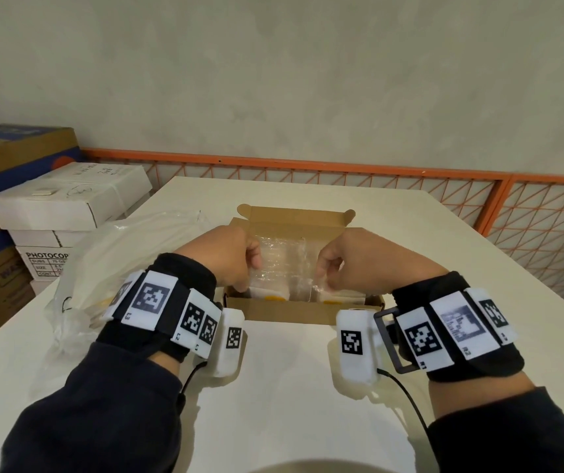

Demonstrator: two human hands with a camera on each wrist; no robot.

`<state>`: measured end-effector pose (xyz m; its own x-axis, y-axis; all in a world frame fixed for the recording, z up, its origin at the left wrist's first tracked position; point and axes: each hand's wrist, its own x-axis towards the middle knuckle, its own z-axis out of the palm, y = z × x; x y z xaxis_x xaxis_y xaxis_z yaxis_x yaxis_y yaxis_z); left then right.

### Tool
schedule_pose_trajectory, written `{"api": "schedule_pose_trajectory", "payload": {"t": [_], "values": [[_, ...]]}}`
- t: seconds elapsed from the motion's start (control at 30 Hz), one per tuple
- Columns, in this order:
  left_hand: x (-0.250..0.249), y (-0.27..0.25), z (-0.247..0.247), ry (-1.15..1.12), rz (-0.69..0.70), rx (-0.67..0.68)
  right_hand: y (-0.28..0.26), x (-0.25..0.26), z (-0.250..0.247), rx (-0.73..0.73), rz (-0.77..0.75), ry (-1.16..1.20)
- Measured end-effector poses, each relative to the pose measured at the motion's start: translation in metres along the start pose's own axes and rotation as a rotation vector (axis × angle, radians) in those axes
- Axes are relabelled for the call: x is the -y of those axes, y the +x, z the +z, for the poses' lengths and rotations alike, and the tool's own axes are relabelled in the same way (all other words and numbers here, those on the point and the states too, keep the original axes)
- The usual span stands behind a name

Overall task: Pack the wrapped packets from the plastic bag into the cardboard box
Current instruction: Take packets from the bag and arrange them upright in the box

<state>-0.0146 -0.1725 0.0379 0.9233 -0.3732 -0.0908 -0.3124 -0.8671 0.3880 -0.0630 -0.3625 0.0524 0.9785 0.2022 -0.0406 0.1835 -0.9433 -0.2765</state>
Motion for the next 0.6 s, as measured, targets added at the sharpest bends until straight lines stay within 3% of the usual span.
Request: {"api": "schedule_pose_trajectory", "payload": {"t": [0.13,0.33,0.47,0.6], "values": [[0.003,-0.006,-0.007,-0.001,-0.01,-0.061,-0.003,0.002,0.001,0.095,0.087,0.007],[0.008,-0.025,-0.036,0.015,-0.01,-0.17,-0.01,0.006,0.007,0.145,0.056,-0.009],[0.022,-0.034,-0.057,-0.052,-0.141,-0.23,-0.001,0.017,0.015,0.265,0.021,-0.114],[0.043,-0.042,-0.06,0.065,-0.303,-0.096,0.01,0.02,0.028,0.38,0.048,-0.237]]}}
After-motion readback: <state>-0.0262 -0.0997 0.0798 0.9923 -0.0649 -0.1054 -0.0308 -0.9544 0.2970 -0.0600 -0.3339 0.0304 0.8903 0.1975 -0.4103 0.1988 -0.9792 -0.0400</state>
